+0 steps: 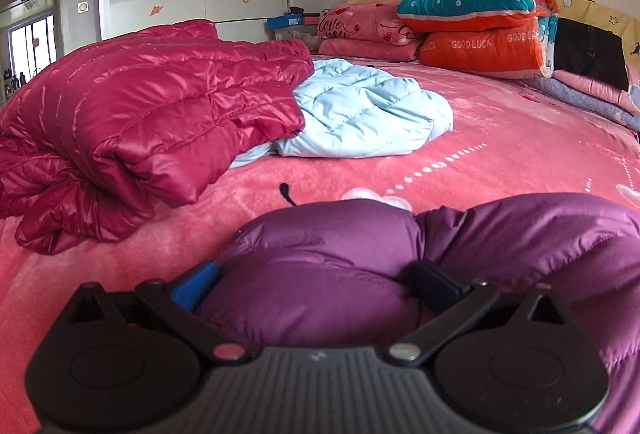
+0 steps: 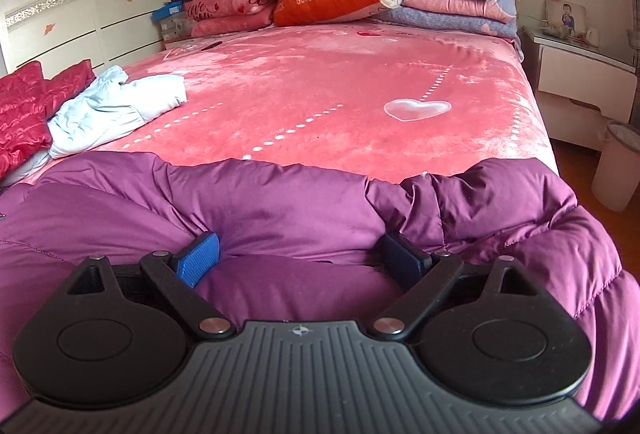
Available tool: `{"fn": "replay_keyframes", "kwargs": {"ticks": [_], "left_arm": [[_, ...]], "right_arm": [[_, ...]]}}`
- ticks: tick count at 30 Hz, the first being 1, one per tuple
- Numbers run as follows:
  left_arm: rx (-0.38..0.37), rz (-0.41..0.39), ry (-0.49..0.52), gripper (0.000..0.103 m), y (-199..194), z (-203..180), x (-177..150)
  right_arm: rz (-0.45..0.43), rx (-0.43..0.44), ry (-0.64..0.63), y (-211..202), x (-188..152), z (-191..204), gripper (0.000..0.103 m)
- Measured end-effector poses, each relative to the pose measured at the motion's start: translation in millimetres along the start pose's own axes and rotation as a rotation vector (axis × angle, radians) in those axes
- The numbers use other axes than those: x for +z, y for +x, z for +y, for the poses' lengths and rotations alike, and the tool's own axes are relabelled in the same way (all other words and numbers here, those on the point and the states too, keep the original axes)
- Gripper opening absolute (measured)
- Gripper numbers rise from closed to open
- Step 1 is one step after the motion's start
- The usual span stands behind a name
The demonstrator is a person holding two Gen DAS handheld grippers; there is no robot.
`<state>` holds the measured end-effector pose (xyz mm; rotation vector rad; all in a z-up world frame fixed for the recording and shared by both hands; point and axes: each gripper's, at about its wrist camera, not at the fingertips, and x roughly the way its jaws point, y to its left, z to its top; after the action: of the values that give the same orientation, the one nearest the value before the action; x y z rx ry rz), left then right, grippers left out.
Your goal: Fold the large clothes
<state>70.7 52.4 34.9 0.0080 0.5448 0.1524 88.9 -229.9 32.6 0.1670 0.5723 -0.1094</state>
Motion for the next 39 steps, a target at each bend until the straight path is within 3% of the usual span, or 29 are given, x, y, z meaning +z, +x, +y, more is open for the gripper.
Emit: {"fn": "replay_keyframes", "kwargs": {"ticks": [6, 10, 18, 28, 32, 39], "left_arm": [[0.000, 0.009, 0.009, 0.103, 1, 0, 1], [-0.032, 0.056, 0.001, 0.102, -9, 9, 11], [-0.117, -0.003, -0.070, 0.102, -102, 50, 21], [-0.147, 0.016, 0.042, 0.102, -205, 87, -9], [-0.170, 0.033, 0.074, 0.102, -232, 98, -25], [-0.292, 0.091, 0.023, 0.102, -263, 134, -40]], "right_arm": [[-0.019, -0.011, -0.009, 2, -2, 3, 0.103], [-0.025, 0.025, 0.029, -14, -6, -4, 0.103], [-0.089, 0.000, 0.096, -100, -17, -24, 0.103], [-0.094, -0.033, 0.113, -184, -66, -32, 0.103], [-0.079, -0.049, 0.088, -206, -80, -25, 0.103], [-0.051, -0.031, 0.082, -253, -101, -35, 0.103]]}}
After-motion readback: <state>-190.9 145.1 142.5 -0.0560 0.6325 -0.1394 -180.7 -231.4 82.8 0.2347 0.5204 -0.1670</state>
